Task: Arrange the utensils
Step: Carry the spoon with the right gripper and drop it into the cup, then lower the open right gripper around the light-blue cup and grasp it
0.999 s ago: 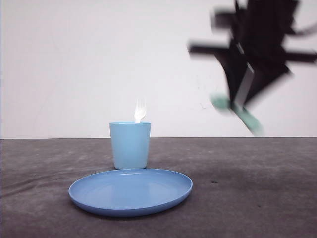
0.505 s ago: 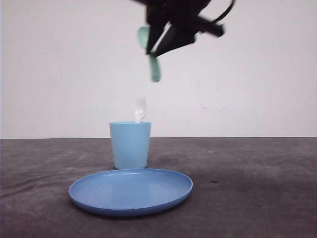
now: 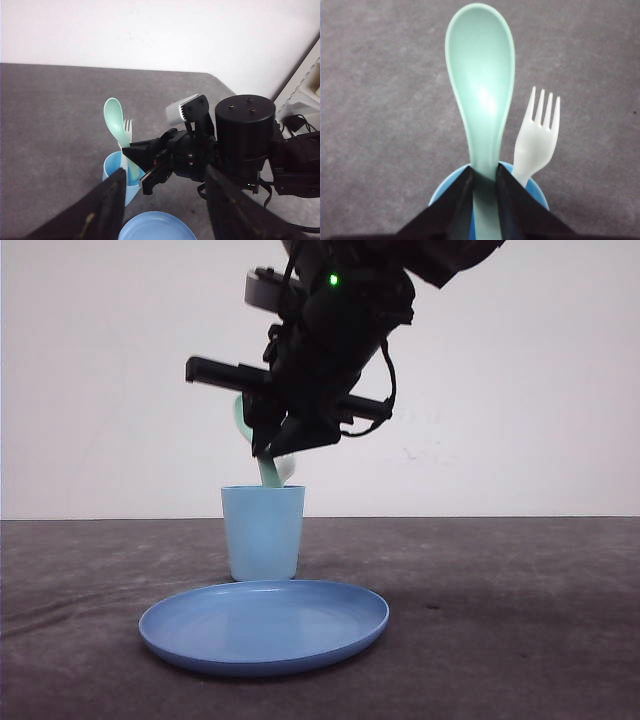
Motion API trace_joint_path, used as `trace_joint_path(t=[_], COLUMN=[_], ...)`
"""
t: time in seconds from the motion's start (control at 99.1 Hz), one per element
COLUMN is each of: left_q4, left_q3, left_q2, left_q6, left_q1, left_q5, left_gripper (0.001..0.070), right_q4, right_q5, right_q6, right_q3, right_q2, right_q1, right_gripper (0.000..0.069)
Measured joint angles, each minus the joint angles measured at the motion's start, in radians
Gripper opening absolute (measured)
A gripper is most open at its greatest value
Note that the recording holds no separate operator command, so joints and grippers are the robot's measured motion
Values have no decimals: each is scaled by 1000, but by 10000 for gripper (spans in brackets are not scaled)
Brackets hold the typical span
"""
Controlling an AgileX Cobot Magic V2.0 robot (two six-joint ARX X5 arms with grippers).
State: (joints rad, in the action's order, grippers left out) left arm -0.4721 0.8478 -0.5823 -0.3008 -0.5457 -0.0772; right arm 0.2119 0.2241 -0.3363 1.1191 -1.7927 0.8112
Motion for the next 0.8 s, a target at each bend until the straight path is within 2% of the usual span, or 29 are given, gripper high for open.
trace_joint_path(t=[0.091, 0.283, 0.363, 0.555, 0.716, 0.757, 0.797], left_q4=[-2, -3, -5, -18, -18, -18, -18], left_q3=[0, 0, 0, 0, 0, 0, 0], left_q2=[0, 0, 0, 0, 0, 0, 0], left_q6=[0, 0, 0, 0, 0, 0, 0], left_q1=[0, 0, 0, 0, 0, 0, 0], left_q5=[0, 0, 0, 0, 0, 0, 0], left_gripper=[297, 297, 297, 297, 297, 297, 297], right_q4=[5, -16, -51, -222, -430, -486, -534], right_q5=[0, -51, -76, -93, -107, -121, -137], right_q6=[0, 0, 0, 0, -3, -5, -11], right_q3=[0, 0, 0, 0, 0, 0, 0], right_q2=[0, 3, 13, 113, 241, 269, 291], right_q1=[1, 6, 7, 16, 30, 31, 32], right_gripper=[106, 327, 396, 420, 426, 452, 512])
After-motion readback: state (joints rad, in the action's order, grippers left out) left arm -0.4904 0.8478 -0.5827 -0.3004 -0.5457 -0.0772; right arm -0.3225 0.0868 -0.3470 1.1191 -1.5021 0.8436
